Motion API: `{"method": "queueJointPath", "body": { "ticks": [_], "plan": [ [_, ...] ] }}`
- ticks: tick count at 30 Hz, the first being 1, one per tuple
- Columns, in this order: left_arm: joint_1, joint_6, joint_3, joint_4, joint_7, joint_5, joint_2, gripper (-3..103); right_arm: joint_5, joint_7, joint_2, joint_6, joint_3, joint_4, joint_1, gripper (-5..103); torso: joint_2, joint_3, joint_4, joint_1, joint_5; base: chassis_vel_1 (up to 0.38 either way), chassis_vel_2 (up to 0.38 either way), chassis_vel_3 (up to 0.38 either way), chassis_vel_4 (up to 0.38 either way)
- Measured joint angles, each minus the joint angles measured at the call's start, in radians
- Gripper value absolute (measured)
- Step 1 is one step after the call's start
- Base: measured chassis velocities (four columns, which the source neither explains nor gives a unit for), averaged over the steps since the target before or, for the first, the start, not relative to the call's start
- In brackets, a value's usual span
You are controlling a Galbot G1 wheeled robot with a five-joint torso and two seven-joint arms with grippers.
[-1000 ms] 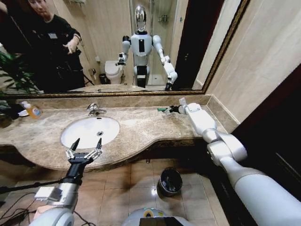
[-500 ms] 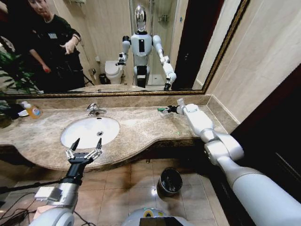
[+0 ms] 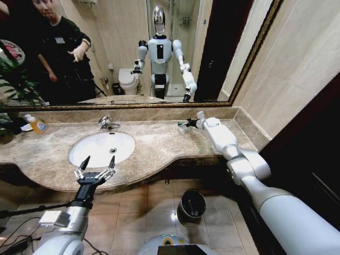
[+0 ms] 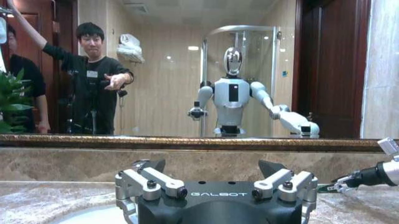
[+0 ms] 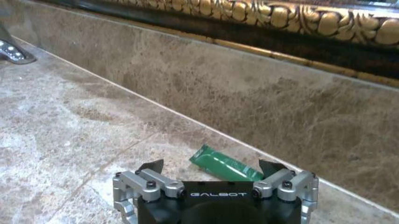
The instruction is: Pick up the trash from the sink and place it in the trash bin.
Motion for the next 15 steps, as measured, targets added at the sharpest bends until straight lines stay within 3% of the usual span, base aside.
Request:
{"method": "queueJointPath", "body": {
  "ticks": [8, 15],
  "plan": [
    [0.0, 0.0, 0.0, 0.0, 0.0, 0.0, 0.0, 100, -0.012, 0.009, 0.012, -0.004, 0.015, -0.004, -0.005, 102, 0.0, 0.0, 0.0001, 0.0, -0.0001, 0.0, 0.0, 0.0, 0.0],
    [0.0, 0.0, 0.0, 0.0, 0.0, 0.0, 0.0, 100, -0.012, 0.021, 0.01, -0.005, 0.013, 0.015, -0.018, 85, 0.0, 0.0, 0.0, 0.0, -0.0001, 0.0, 0.0, 0.0, 0.0]
  ]
}}
